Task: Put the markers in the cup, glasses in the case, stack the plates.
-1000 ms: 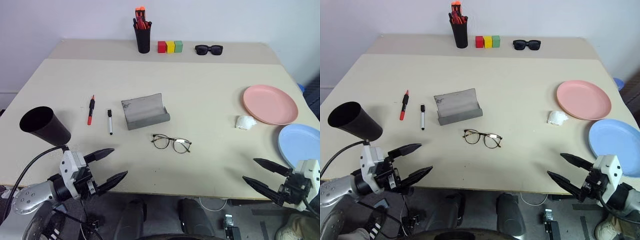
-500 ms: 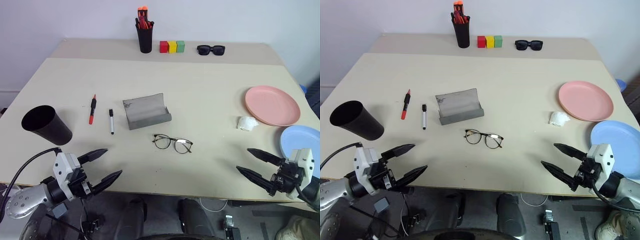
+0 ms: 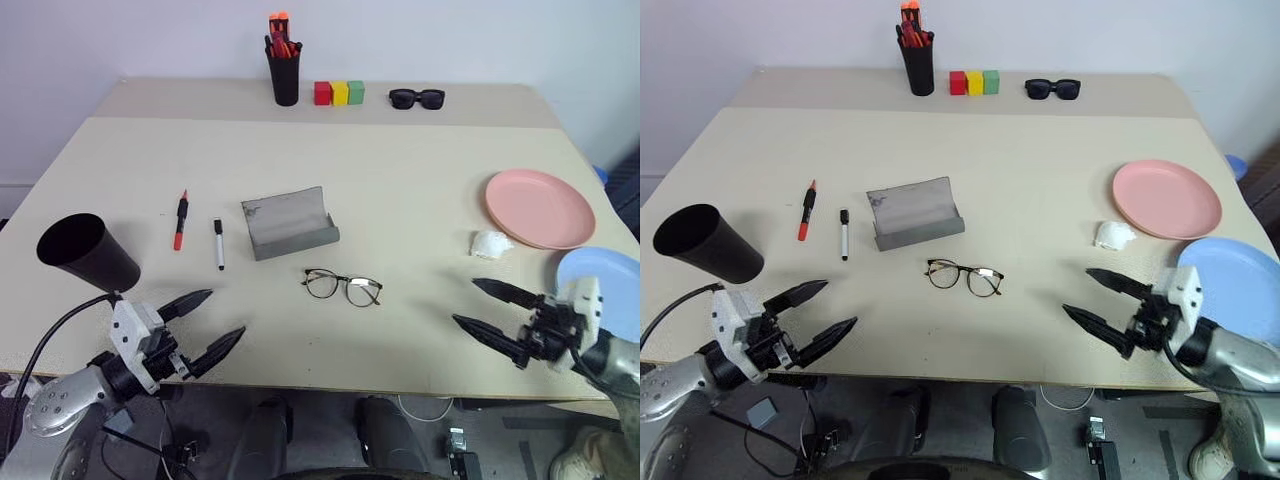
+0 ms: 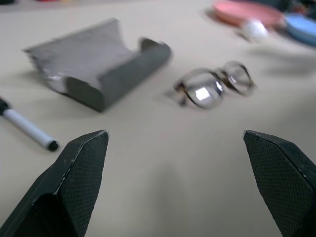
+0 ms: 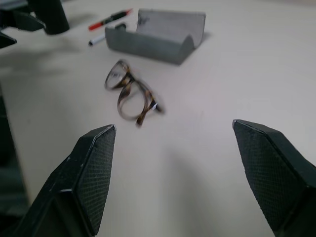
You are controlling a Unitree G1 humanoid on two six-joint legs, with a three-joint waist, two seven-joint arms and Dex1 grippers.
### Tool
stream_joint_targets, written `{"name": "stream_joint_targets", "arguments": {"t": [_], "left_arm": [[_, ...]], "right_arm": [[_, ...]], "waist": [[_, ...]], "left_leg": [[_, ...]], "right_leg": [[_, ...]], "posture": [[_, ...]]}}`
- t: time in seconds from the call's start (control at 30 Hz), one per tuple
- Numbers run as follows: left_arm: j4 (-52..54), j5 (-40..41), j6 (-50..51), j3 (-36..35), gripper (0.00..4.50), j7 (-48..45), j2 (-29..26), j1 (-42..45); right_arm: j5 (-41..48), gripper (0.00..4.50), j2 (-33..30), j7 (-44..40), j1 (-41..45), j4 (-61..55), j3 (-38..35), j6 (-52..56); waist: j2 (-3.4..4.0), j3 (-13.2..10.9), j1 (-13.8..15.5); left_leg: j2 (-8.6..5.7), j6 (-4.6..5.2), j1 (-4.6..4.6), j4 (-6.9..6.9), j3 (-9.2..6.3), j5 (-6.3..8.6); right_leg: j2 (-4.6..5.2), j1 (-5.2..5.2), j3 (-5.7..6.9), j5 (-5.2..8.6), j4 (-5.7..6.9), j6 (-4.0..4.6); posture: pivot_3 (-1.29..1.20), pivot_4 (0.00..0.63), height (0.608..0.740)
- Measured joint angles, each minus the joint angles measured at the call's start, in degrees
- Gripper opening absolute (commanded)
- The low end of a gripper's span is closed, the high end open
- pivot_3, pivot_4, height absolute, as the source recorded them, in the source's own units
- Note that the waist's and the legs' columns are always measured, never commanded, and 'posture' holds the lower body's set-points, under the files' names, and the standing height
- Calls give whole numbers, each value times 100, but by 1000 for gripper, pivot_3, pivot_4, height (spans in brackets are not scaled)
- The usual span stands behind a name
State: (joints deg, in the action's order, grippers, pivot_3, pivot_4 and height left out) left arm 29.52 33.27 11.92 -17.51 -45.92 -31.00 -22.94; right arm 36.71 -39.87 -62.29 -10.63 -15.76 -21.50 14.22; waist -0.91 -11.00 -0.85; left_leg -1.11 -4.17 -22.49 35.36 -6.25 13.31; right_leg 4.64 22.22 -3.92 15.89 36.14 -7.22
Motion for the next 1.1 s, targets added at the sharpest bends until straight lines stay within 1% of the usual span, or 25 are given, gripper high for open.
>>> {"name": "stream_joint_targets", "arguments": {"t": [0.17,0.3,0.37,0.43,0.53,0.6,0.67,0.73,0.87,0.97,1.1], "left_arm": [[348,393,476,-107,4500,969,449,226],[595,651,904,-157,4500,1696,612,488],[668,960,1255,-173,4500,2106,673,634],[710,1247,1640,-179,4500,2651,765,882],[753,1358,2429,-168,4500,3762,770,1395],[763,1516,2874,-156,4500,4277,765,1696],[717,1919,3378,-168,4500,4797,771,2091],[494,2382,3981,-179,4500,5350,710,2708],[13,2896,4759,-183,4500,5880,508,3405],[-309,3010,5056,-174,4500,5992,446,3588],[-653,3072,5201,-183,4500,6168,510,3795]], "right_arm": [[-6,3857,-144,-266,1096,278,513,58],[-53,3857,-140,-461,1794,451,968,57],[-118,3857,-107,-668,2206,701,1243,29],[-226,3857,-55,-910,2617,1017,1490,-64],[-426,3857,96,-1293,3244,1662,1807,-324],[-517,3857,249,-1458,3528,1963,1941,-466],[-596,3857,414,-1576,3771,2209,2073,-585],[-669,3857,633,-1640,4061,2410,2191,-687],[-824,3857,747,-1749,4431,2513,2370,-801],[-961,3857,745,-1818,4525,2544,2474,-864],[-1081,3857,744,-1893,4612,2591,2567,-866]], "waist": [[0,0,7],[0,0,17],[0,0,4],[0,0,-1],[0,-1,-9],[0,-1,-8],[0,-1,3],[0,-1,1],[0,-2,-27],[0,-2,-31],[1,-2,-20]], "left_leg": [[0,0,1,0,-6,0],[-2,0,1,1,-8,-1],[-2,0,2,6,-7,-1],[-2,0,3,10,-9,-1],[-2,0,3,14,-12,-1],[-3,0,2,14,-12,-1],[-4,0,0,14,-16,-1],[-4,-1,0,23,-20,-2],[-6,-2,0,22,-20,-2],[-6,-2,-1,17,-21,-2],[-6,-4,-2,18,-21,-3]], "right_leg": [[-3,-2,4,-1,1,-4],[-3,-2,5,-9,3,-18],[-4,-4,6,-10,3,-18],[-5,-4,6,-11,7,-20],[-7,-4,7,-14,12,-25],[-7,-2,7,-20,13,-36],[-7,0,9,-21,16,-38],[-8,1,13,-22,27,-39],[-8,3,13,-22,28,-40],[-8,8,13,-22,30,-40],[-7,7,14,-23,30,-39]], "posture": [[0,150,740],[0,150,740],[0,150,740],[0,150,740],[0,150,740],[0,150,740],[0,150,740],[0,150,740],[0,150,740],[0,150,740],[0,150,740]]}}
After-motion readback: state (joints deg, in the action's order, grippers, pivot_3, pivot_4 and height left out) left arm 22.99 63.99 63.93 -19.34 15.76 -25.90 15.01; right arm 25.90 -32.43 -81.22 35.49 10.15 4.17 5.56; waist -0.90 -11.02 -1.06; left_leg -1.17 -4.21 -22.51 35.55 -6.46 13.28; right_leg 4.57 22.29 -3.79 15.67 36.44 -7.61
